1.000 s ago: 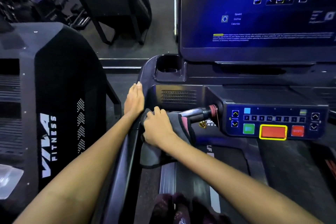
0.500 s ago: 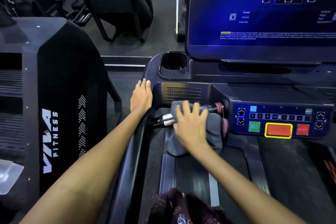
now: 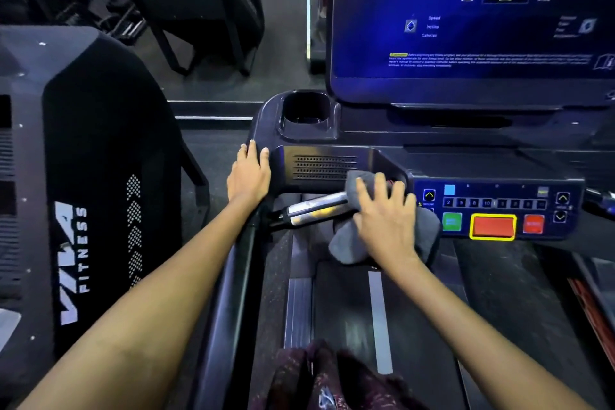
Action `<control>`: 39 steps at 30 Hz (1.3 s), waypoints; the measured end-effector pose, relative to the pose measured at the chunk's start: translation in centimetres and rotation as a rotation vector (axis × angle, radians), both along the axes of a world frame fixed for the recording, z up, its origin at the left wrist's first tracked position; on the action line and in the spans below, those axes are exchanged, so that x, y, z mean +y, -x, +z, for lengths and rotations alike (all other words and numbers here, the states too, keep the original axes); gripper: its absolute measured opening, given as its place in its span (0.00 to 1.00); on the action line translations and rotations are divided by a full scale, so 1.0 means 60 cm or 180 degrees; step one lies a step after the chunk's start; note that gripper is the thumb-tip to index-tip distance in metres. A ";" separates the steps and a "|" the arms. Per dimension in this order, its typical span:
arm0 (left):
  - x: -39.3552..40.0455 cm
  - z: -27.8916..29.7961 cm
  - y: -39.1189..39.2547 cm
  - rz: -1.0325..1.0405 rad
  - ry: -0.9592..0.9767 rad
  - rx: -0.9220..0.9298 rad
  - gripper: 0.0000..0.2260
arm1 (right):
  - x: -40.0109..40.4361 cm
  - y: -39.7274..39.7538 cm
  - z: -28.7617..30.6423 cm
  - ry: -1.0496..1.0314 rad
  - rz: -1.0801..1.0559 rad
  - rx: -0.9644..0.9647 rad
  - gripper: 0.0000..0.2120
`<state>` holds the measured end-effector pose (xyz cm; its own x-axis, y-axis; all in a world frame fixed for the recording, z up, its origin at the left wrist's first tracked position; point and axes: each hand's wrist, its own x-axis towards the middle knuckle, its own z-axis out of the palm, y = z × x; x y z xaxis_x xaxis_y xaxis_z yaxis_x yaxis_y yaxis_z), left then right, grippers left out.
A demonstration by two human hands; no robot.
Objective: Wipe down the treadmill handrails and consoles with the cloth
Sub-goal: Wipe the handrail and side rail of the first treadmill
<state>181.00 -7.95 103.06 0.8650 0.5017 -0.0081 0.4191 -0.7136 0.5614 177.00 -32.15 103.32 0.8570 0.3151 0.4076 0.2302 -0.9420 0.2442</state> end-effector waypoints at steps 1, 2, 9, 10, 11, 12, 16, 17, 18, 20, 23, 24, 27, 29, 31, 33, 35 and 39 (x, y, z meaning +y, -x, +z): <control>0.000 0.000 0.000 -0.0003 0.0003 0.0003 0.24 | -0.005 -0.001 0.003 -0.0023 -0.0151 0.0071 0.30; 0.000 0.000 0.000 -0.0002 0.0010 0.0010 0.24 | -0.002 0.002 0.003 -0.0085 -0.0288 0.0124 0.31; -0.006 0.002 -0.001 0.0016 -0.0099 0.0040 0.25 | 0.112 0.057 -0.036 -0.0491 0.0192 0.0253 0.31; -0.006 0.003 0.000 0.0018 -0.0106 0.0049 0.25 | 0.131 0.065 -0.042 -0.0497 0.0342 0.0280 0.31; -0.005 0.003 0.001 0.0015 -0.0103 0.0051 0.25 | 0.146 0.070 -0.046 -0.0486 0.0461 0.0290 0.31; -0.005 0.002 0.001 0.0013 -0.0099 0.0050 0.25 | 0.155 0.073 -0.050 -0.0463 0.0559 0.0269 0.30; -0.003 0.003 0.003 -0.0006 -0.0115 0.0056 0.25 | 0.114 0.060 -0.049 -0.0205 0.0724 0.0021 0.30; -0.002 0.004 0.003 -0.0011 -0.0116 0.0056 0.25 | 0.089 0.051 -0.045 -0.0162 0.0623 -0.0047 0.30; -0.002 0.004 0.003 -0.0014 -0.0110 0.0056 0.25 | 0.062 0.039 -0.039 -0.0127 0.0453 -0.0122 0.30; -0.002 0.003 0.003 -0.0024 -0.0097 0.0055 0.25 | 0.010 0.015 -0.024 -0.0042 0.0077 -0.0244 0.29; -0.004 0.002 0.004 -0.0046 -0.0126 0.0072 0.25 | -0.020 0.003 -0.014 0.0040 -0.0192 -0.0183 0.30; -0.005 0.002 0.004 -0.0042 -0.0141 0.0090 0.25 | -0.014 0.006 -0.014 0.0003 -0.0225 -0.0149 0.30; -0.008 0.004 0.003 -0.0027 -0.0169 0.0135 0.26 | 0.029 0.027 -0.024 -0.0166 -0.0101 -0.0064 0.29; -0.008 0.005 0.004 -0.0032 -0.0194 0.0142 0.26 | 0.067 0.044 -0.032 -0.0239 0.0184 0.0010 0.28; -0.008 0.005 0.004 -0.0042 -0.0188 0.0139 0.26 | 0.102 0.056 -0.038 -0.0258 0.0378 0.0127 0.27; -0.007 0.005 0.005 -0.0046 -0.0176 0.0135 0.26 | 0.123 0.059 -0.039 -0.0245 0.0460 0.0215 0.27; -0.006 0.005 0.004 -0.0043 -0.0170 0.0134 0.26 | 0.120 0.055 -0.037 -0.0215 0.0584 0.0167 0.27; -0.005 0.004 0.004 -0.0053 -0.0131 0.0100 0.25 | 0.066 0.040 -0.016 -0.0078 0.0740 0.0141 0.28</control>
<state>180.75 -8.22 103.30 0.8728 0.4878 -0.0150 0.4240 -0.7428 0.5181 174.62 -28.22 102.37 0.7798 0.4966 0.3812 0.4516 -0.8679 0.2068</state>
